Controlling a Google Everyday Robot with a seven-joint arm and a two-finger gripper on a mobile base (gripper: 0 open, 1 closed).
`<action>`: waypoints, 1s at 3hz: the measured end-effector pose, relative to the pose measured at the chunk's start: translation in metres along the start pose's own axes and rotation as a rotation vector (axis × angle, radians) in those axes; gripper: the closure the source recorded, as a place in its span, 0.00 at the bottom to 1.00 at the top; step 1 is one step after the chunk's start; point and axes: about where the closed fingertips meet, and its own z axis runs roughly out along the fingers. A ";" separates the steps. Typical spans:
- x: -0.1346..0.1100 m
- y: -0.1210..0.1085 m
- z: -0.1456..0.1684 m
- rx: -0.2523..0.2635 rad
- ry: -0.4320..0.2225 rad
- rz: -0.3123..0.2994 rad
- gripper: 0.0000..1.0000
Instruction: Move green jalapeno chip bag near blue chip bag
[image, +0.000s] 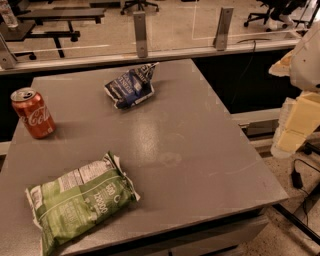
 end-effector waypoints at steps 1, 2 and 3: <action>0.000 0.000 0.000 0.000 0.000 0.000 0.00; -0.022 0.006 0.006 -0.021 -0.042 -0.044 0.00; -0.078 0.034 0.029 -0.097 -0.130 -0.170 0.00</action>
Offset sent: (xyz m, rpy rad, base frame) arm 0.0005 0.0668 -0.0120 0.0904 0.0325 0.1645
